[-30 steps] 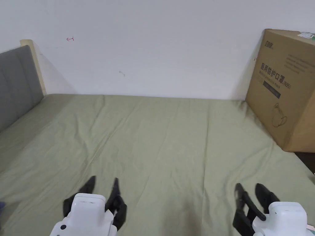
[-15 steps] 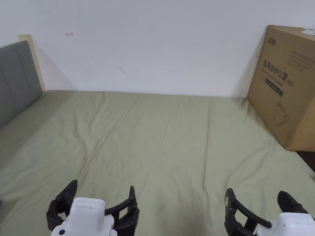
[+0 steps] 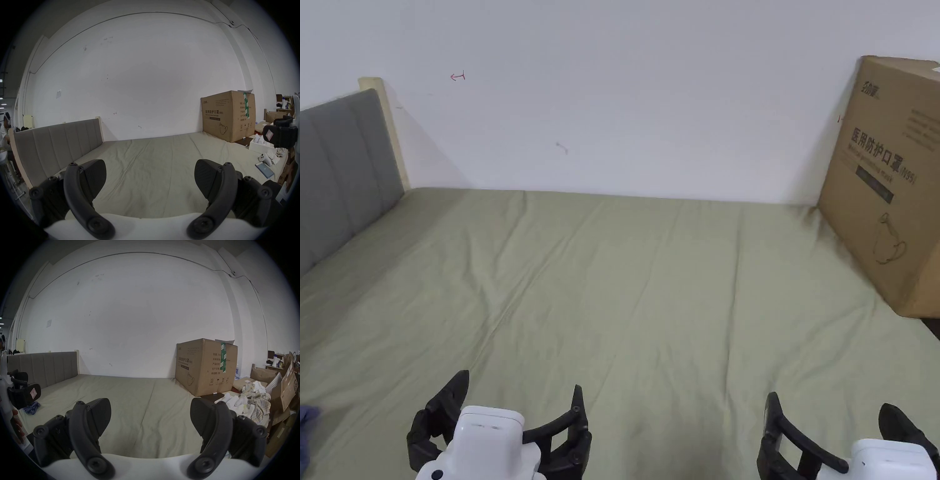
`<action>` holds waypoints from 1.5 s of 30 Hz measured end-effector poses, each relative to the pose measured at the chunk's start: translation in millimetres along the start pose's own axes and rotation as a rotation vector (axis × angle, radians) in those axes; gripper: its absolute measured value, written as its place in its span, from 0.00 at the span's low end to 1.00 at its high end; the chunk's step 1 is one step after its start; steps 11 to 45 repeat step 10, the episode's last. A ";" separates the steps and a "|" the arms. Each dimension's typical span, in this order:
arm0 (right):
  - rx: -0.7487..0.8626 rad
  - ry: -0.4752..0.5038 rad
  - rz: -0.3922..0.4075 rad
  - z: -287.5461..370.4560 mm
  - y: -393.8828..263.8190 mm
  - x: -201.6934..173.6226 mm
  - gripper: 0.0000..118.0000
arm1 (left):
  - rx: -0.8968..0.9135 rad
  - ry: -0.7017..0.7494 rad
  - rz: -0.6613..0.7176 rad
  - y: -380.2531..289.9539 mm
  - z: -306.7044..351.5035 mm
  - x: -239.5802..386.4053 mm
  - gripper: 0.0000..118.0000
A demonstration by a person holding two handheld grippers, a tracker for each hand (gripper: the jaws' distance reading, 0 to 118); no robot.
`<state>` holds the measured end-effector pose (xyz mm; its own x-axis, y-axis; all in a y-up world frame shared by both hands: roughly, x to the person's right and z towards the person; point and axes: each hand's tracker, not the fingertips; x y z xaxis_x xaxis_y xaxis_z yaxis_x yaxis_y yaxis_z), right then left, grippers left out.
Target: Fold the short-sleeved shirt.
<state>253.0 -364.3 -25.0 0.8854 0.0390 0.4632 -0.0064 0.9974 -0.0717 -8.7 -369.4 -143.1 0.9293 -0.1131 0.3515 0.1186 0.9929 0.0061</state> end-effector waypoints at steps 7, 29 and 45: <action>-0.001 -0.001 0.014 -2.1 -0.9 -2.1 0.87 | -0.003 0.004 0.020 -0.8 -0.9 -4.9 0.95; -0.003 0.000 0.014 -2.1 -0.7 -2.5 0.87 | 0.000 0.004 0.030 -1.3 -1.0 -6.3 0.95; -0.003 0.000 0.014 -2.1 -0.7 -2.5 0.87 | 0.000 0.004 0.030 -1.3 -1.0 -6.3 0.95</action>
